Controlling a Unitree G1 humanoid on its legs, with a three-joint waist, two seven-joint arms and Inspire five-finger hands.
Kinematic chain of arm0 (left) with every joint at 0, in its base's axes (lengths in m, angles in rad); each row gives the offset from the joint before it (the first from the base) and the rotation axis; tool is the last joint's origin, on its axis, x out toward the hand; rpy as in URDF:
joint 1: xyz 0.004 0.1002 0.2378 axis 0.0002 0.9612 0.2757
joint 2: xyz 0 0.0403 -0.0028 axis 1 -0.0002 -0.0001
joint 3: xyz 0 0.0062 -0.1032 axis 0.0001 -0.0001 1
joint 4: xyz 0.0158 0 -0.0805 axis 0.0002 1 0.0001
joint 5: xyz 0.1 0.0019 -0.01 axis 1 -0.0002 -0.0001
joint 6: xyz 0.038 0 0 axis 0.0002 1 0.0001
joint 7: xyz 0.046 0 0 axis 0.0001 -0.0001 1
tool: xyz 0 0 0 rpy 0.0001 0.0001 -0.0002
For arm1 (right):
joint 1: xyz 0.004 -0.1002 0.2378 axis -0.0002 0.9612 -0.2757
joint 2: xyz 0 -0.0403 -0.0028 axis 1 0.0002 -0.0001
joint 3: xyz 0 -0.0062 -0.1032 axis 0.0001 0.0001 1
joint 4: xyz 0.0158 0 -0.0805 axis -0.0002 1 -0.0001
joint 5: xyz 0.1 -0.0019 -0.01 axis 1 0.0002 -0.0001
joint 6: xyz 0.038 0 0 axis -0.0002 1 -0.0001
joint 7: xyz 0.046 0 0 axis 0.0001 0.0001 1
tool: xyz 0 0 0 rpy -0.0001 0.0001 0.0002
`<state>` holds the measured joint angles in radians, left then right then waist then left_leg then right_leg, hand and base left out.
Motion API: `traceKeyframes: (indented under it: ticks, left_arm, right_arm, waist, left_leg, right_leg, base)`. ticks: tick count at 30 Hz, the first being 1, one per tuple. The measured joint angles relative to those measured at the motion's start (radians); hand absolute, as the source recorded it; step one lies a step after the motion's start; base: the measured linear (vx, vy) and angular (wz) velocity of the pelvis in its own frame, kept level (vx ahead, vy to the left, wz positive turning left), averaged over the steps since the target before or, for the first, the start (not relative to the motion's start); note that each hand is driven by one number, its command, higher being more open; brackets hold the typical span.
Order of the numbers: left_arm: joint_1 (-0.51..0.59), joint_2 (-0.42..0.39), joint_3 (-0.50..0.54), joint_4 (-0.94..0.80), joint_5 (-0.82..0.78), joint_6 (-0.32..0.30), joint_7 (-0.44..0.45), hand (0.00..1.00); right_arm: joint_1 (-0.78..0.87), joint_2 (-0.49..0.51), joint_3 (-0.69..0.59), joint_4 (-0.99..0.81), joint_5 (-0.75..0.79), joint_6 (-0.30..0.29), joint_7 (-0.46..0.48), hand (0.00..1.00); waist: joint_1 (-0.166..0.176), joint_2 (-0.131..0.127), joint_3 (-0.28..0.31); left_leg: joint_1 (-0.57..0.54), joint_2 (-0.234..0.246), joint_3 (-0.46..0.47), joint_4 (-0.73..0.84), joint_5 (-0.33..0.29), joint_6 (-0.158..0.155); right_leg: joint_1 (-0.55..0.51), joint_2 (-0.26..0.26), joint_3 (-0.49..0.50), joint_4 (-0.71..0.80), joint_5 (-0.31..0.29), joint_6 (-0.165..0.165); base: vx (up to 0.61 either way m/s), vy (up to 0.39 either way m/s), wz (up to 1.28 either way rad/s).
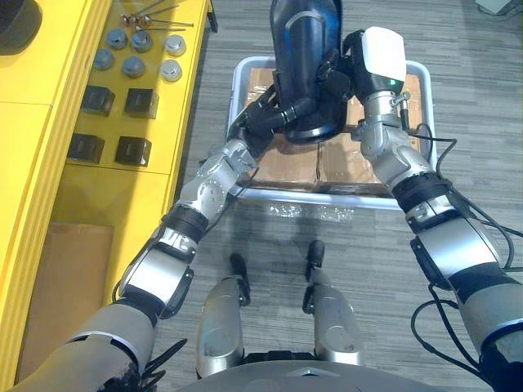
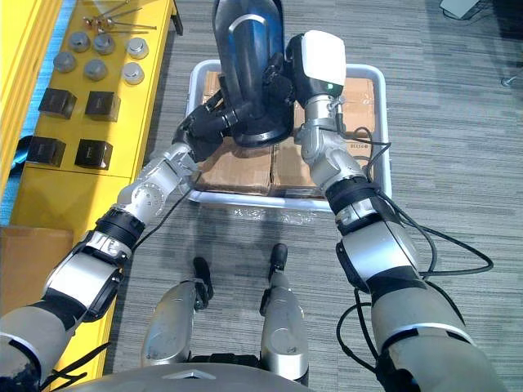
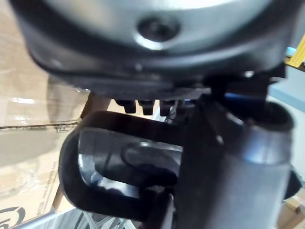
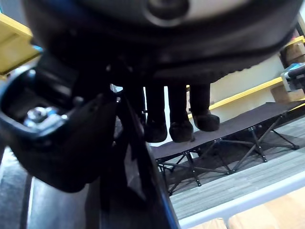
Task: Walk over and take three plastic housings, then place them on the shelf
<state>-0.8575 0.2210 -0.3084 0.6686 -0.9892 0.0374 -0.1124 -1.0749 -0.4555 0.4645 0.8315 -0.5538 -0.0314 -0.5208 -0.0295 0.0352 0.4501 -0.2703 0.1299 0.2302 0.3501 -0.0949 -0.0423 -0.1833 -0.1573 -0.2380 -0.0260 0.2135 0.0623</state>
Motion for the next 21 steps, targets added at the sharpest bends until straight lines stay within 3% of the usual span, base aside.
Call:
traceKeyframes:
  ticks: [6, 12, 16, 21]
  left_arm:
    - [0.000, -0.023, -0.001, 0.001, 0.002, -0.048, 0.092, 0.00]
    - [0.003, -0.027, 0.019, 0.004, -0.002, -0.205, 0.179, 0.00]
    - [0.040, -0.032, 0.013, -0.011, 0.000, -0.227, 0.180, 0.00]
    - [0.186, -0.055, 0.007, -0.053, 0.007, -0.245, 0.128, 0.00]
  right_arm:
    - [0.058, 0.002, 0.019, -0.137, -0.001, -0.026, -0.017, 0.00]
    - [0.221, 0.040, -0.017, -0.303, 0.001, -0.033, -0.039, 0.00]
    - [0.296, 0.079, -0.046, -0.360, 0.004, -0.035, -0.050, 0.00]
    - [0.485, 0.125, -0.064, -0.463, 0.011, -0.035, -0.050, 0.00]
  waist:
    - [-0.003, -0.001, 0.000]
    - [-0.008, -0.019, 0.011]
    - [-0.015, -0.029, 0.016]
    - [-0.025, -0.066, 0.014]
  left_leg:
    - [0.011, -0.002, 0.002, -0.031, 0.015, -0.006]
    - [0.059, -0.006, 0.009, -0.060, 0.018, -0.009]
    - [0.079, -0.007, 0.013, -0.068, 0.018, -0.009]
    - [0.147, -0.009, 0.025, -0.103, 0.018, -0.016]
  right_leg:
    - [0.003, 0.002, -0.002, -0.013, 0.005, -0.004]
    - [0.042, 0.003, 0.000, -0.029, 0.004, -0.005]
    - [0.059, 0.003, 0.001, -0.032, 0.003, -0.006]
    - [0.111, 0.005, 0.002, -0.050, -0.001, -0.009]
  base:
    - [0.00, 0.000, 0.00]
    - [0.00, 0.006, -0.01]
    - [0.00, 0.005, -0.01]
    - [0.01, 0.013, -0.05]
